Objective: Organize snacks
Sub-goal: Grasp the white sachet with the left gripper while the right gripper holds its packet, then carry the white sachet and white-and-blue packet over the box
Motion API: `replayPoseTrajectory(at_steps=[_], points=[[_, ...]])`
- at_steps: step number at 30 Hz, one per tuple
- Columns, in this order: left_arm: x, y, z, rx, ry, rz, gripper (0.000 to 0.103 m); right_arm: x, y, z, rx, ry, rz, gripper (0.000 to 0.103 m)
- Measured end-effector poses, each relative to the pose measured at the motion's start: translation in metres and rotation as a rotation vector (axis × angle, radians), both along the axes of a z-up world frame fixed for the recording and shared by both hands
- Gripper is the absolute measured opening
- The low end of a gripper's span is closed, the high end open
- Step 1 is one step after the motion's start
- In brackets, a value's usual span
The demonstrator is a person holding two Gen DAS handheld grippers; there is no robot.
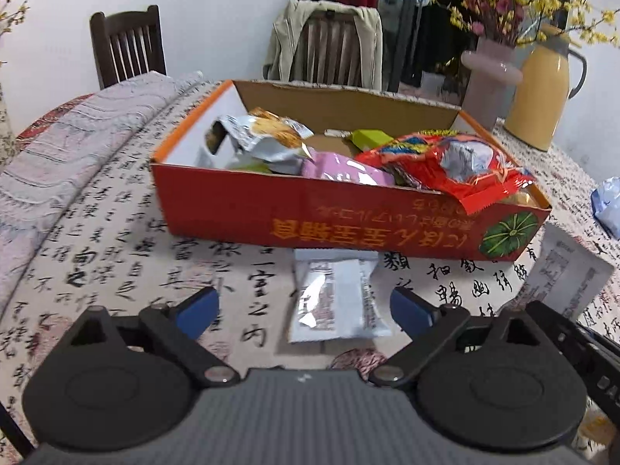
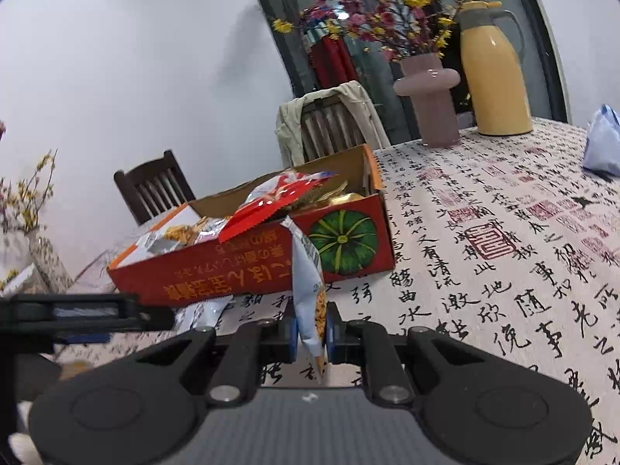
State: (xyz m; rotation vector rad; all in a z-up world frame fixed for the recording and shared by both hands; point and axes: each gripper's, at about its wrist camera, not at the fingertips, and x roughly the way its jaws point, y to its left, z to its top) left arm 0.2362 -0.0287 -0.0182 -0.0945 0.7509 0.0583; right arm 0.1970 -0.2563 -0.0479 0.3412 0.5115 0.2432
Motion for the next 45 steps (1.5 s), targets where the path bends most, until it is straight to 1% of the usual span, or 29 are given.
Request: replayPoseTrajectory(at_steps=[2, 4, 5, 7, 8, 9, 11, 13, 15, 22, 28, 31, 33, 36, 40, 45], points=[[0.007, -0.004, -0.004, 0.006, 0.015, 0.000, 0.091, 0.003, -0.005, -0.001, 0.031, 0.015, -0.015, 0.013], [0.013, -0.006, -0.008, 0.006, 0.025, -0.011, 0.080, 0.005, -0.009, -0.002, 0.053, 0.025, -0.022, 0.013], [0.014, -0.007, -0.010, 0.005, 0.029, -0.017, 0.078, 0.005, -0.009, -0.003, 0.057, 0.028, -0.024, 0.013], [0.017, -0.007, -0.015, -0.006, 0.032, -0.039, 0.065, 0.005, -0.010, -0.003, 0.059, 0.027, -0.023, 0.013], [0.016, -0.009, -0.016, 0.008, 0.021, -0.040, 0.061, 0.005, -0.010, -0.003, 0.059, 0.025, -0.023, 0.013], [0.014, -0.011, -0.016, 0.016, 0.014, -0.048, 0.051, 0.005, -0.010, -0.003, 0.060, 0.025, -0.023, 0.013], [0.012, -0.013, -0.015, 0.011, 0.009, -0.063, 0.047, 0.005, -0.011, -0.004, 0.065, 0.024, -0.027, 0.013], [0.008, -0.017, -0.013, 0.027, -0.001, -0.071, 0.044, 0.004, -0.012, -0.003, 0.072, 0.019, -0.034, 0.013], [0.004, -0.019, -0.010, 0.044, -0.012, -0.067, 0.044, 0.004, -0.013, -0.003, 0.080, 0.012, -0.038, 0.013], [-0.017, -0.019, 0.005, 0.054, -0.057, -0.050, 0.044, 0.002, -0.014, -0.002, 0.088, -0.004, -0.026, 0.013], [-0.029, -0.013, 0.023, 0.042, -0.102, -0.041, 0.044, 0.000, -0.014, -0.001, 0.087, -0.019, -0.026, 0.013], [-0.034, -0.009, 0.032, 0.032, -0.125, -0.037, 0.044, -0.005, -0.014, 0.001, 0.088, -0.046, -0.035, 0.013], [-0.038, -0.005, 0.039, 0.026, -0.147, -0.038, 0.044, -0.012, -0.015, 0.004, 0.091, -0.088, -0.044, 0.013], [-0.042, 0.001, 0.050, 0.018, -0.178, -0.032, 0.044, -0.020, -0.014, 0.013, 0.073, -0.124, -0.046, 0.013], [-0.040, 0.006, 0.064, 0.005, -0.216, -0.025, 0.044, -0.030, -0.013, 0.035, 0.038, -0.198, -0.055, 0.013], [-0.028, 0.007, 0.084, 0.000, -0.273, -0.020, 0.044, -0.022, -0.010, 0.065, 0.007, -0.254, -0.046, 0.013]])
